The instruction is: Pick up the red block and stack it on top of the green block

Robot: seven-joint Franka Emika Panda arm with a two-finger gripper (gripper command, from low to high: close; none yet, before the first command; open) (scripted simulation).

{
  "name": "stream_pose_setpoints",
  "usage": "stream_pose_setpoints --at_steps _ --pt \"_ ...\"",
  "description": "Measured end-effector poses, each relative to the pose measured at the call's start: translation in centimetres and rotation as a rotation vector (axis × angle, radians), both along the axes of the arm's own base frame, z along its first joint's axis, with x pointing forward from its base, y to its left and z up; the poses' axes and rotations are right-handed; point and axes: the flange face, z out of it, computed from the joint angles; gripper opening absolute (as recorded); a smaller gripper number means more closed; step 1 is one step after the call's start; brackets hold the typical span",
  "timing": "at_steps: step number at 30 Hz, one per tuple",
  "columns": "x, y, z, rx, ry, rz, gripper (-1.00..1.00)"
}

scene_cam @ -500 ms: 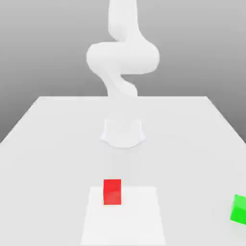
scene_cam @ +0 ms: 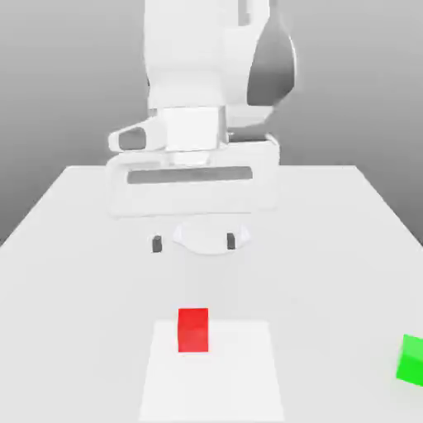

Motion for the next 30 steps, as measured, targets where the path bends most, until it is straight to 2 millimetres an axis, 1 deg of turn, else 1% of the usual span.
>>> stream_pose_setpoints --at_steps 2,3,5,10,11,16,17,18,22,26,27,30 --pt "-2.5 -0.2 -5.1 -0.018 0.089 0.006 0.00" --pt "-3.2 -0.3 -6.9 -0.022 0.113 0.008 0.00" --pt "-3.6 -0.4 -9.0 -0.026 0.130 0.011 0.00" --pt "-3.9 -0.3 -13.0 -0.027 0.137 0.012 0.00" --pt "-4.0 -0.3 -13.8 -0.026 0.139 0.011 -1.00" --pt "-4.0 -0.3 -13.8 -0.027 0.139 0.010 -1.00" --pt "-4.1 -0.3 -14.1 -0.026 0.140 0.010 -1.00" --pt "-4.1 -0.3 -13.9 -0.026 0.139 0.011 -1.00" --pt "-3.8 -0.3 -11.3 -0.027 0.136 0.013 -1.00" --pt "-4.0 -0.4 -8.5 -0.026 0.138 0.009 -1.00" --pt "-3.8 0.1 -7.9 -0.030 0.139 0.033 -1.00" --pt "-1.2 4.8 -6.8 -0.063 0.134 0.259 -1.00"
